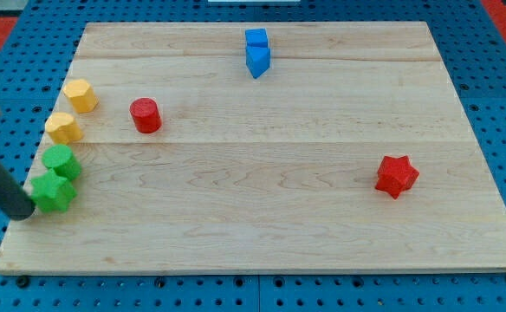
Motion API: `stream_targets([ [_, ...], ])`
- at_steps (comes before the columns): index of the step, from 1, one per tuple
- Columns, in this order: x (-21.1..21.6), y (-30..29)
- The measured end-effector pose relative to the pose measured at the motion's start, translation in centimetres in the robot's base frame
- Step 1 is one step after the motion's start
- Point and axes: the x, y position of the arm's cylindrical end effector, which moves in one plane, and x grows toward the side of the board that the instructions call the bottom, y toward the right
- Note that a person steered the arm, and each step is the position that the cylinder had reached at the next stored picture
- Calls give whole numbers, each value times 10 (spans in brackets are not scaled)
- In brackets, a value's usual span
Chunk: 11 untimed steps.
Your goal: Move the green circle near to the red circle
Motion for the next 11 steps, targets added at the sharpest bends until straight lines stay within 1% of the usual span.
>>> stream_targets([
  [1, -45, 43],
  [2, -53, 104],
  [3, -40, 129],
  [4, -12, 81],
  [5, -29, -43],
  [6, -54, -19],
  [7, -64, 38],
  [8, -65, 9],
  [9, -55, -41],
  [10, -101, -20],
  [11, -119, 7],
])
